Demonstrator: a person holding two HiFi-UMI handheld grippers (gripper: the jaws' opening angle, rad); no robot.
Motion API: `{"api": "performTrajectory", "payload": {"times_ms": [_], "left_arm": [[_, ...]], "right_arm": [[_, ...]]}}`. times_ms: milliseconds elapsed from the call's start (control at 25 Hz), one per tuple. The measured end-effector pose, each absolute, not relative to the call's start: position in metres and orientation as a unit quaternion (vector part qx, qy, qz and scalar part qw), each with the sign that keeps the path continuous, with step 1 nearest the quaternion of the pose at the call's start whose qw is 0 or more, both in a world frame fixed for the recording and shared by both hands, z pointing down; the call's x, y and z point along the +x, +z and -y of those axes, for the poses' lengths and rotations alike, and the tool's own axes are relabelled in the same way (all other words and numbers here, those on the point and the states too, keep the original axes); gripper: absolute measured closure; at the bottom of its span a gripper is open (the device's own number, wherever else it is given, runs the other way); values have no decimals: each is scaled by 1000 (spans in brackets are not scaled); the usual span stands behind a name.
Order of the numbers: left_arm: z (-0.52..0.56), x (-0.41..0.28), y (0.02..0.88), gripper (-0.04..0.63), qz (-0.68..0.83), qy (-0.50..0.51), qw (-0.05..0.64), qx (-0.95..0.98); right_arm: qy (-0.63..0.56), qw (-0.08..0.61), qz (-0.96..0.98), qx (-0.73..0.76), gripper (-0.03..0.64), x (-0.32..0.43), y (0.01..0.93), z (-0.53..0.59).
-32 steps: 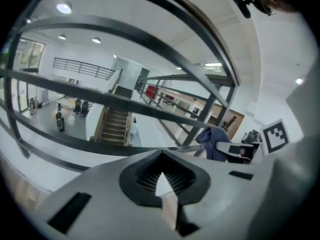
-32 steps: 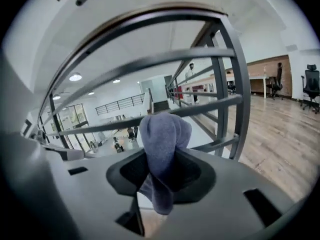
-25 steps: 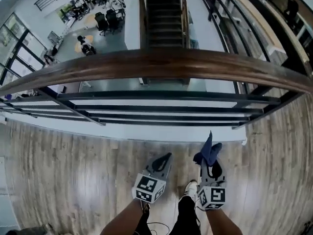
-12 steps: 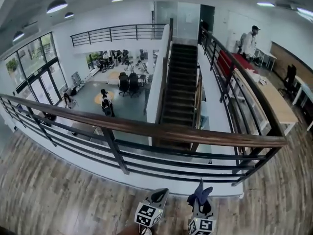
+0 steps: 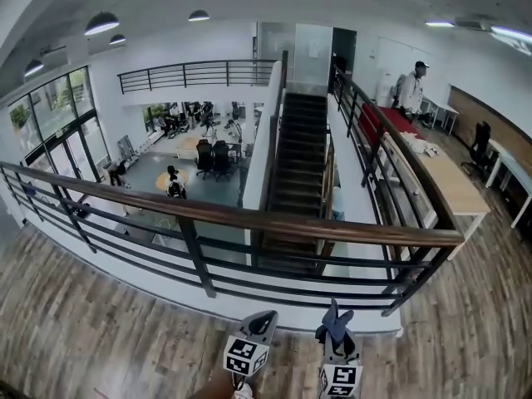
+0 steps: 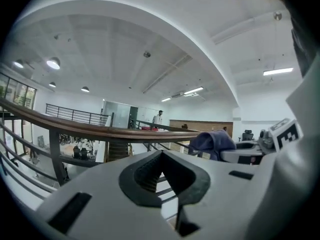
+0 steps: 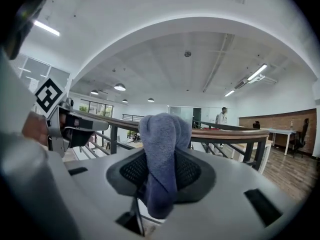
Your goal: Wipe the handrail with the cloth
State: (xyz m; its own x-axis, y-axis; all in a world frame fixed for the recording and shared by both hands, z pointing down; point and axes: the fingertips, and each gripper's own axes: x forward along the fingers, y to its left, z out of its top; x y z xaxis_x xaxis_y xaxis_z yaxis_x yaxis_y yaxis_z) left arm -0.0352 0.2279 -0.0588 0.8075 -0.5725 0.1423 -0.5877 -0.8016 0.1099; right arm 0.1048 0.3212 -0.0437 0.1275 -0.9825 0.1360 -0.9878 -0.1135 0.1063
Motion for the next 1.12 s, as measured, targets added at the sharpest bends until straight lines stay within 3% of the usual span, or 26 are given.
{"api": "performTrajectory", "payload": {"times_ms": [320, 1120], "left_arm": [[-295, -14, -63, 597, 345, 36, 71, 935], [-400, -13, -77, 597, 322, 38, 36, 945]], "right_arm": [[3, 76, 663, 744, 485, 136, -46, -392], [-23, 70, 658, 749, 503, 113, -65, -482]]}}
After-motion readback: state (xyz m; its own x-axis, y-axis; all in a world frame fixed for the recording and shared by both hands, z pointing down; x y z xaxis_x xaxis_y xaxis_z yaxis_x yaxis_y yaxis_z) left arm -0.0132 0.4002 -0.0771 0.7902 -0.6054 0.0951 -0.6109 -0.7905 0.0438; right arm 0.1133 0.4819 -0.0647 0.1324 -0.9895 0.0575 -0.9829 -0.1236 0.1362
